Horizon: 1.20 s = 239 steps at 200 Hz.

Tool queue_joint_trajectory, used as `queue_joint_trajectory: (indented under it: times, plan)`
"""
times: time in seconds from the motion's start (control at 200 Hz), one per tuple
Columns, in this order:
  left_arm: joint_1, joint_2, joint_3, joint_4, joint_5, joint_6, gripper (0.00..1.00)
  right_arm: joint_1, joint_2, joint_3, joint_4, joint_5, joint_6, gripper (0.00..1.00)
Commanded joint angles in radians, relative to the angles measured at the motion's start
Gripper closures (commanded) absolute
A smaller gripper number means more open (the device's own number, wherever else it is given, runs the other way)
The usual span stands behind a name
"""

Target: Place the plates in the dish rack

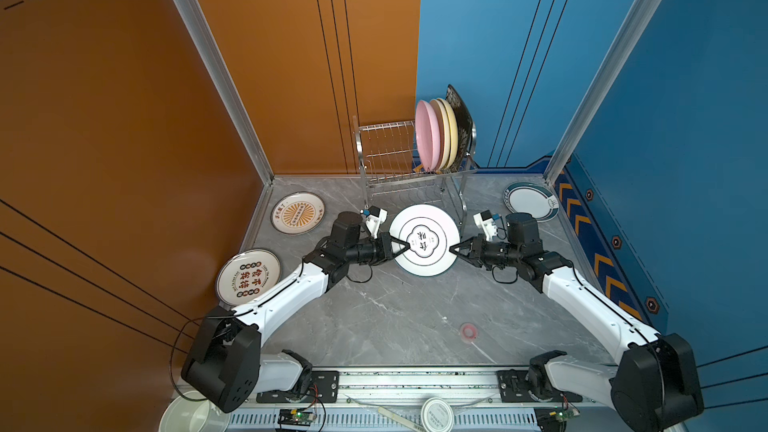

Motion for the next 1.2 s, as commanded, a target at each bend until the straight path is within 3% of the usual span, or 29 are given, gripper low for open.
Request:
queue_joint_trajectory:
  times: [0.0,0.235,0.536,0.786,1.001,1.086,1.191]
  plan:
    - [-0.01,-0.017,-0.012,0.012,0.046,0.039,1.0,0.002,0.002,0.051,0.057,-0.068,-0.018,0.76]
    - [-0.011,-0.026,-0.01,0.013,0.104,0.021,1.0,0.005,0.06,0.082,0.142,-0.149,-0.048,0.62]
    - [-0.016,-0.035,-0.018,0.013,0.12,0.006,1.0,0.007,0.116,0.11,0.287,-0.19,0.009,0.61]
    - [-0.016,-0.037,-0.021,0.012,0.128,0.001,1.0,0.022,0.134,0.104,0.344,-0.212,0.034,0.7]
    - [-0.003,-0.033,-0.02,0.012,0.13,0.002,1.0,0.024,0.14,0.106,0.358,-0.219,0.045,0.91]
    - [0.01,-0.039,-0.021,-0.003,0.12,0.008,0.84,0.022,0.132,0.109,0.334,-0.209,0.038,1.0]
    - [0.028,-0.058,-0.008,-0.084,0.1,0.052,0.58,0.016,0.107,0.129,0.226,-0.162,-0.011,1.0]
